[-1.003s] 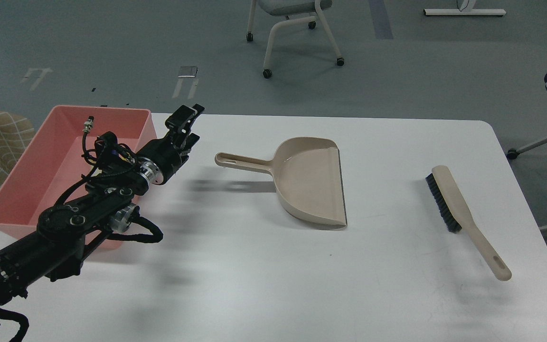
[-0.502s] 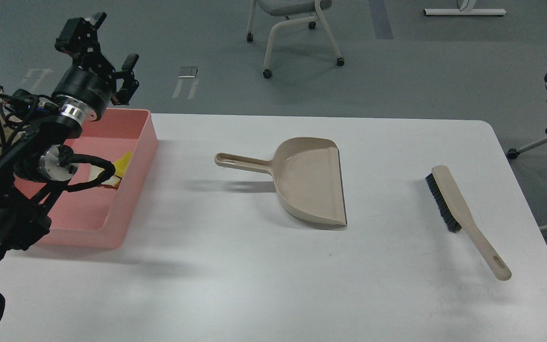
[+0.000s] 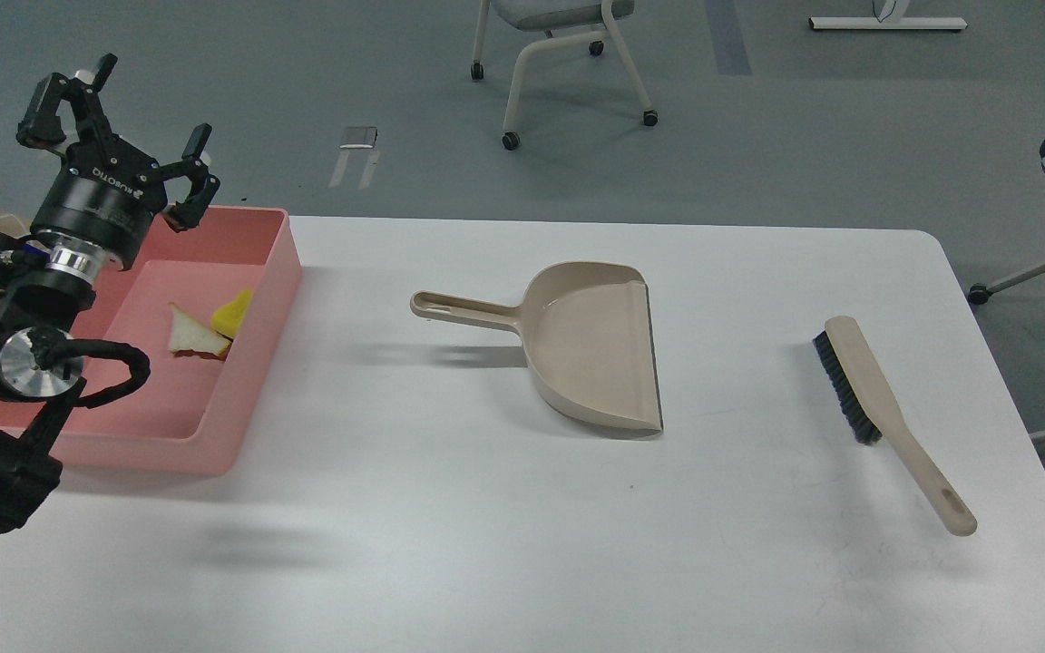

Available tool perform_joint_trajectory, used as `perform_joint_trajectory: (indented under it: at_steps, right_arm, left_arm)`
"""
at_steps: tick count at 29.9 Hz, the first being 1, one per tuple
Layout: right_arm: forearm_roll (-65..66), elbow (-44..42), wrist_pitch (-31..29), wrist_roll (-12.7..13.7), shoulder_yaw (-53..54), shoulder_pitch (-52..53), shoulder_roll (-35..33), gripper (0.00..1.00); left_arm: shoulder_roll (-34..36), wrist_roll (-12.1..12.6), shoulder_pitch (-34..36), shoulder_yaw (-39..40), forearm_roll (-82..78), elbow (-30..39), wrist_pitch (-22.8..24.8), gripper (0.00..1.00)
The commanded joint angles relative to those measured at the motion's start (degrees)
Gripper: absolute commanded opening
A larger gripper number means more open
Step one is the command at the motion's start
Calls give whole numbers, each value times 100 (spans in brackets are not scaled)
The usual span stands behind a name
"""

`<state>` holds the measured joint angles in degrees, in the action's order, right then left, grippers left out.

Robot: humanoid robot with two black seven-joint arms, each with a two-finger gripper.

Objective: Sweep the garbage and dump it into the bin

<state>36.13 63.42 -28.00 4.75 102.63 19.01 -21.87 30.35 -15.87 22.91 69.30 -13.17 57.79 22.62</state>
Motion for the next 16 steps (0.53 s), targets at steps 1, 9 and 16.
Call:
perform_joint_trajectory:
  at_steps: [1, 9, 16]
  right_arm:
    - [-44, 21, 0, 9, -58, 68, 51, 100]
    - [-36, 4, 0, 18, -94, 94, 148, 100]
    - [-44, 21, 0, 9, -94, 112, 139, 100]
  left_arm:
    - [14, -21, -15, 31, 8, -5, -12, 98]
    - [50, 5, -15, 22, -1, -5, 5, 98]
    - [23, 5, -6, 22, -1, -5, -3, 98]
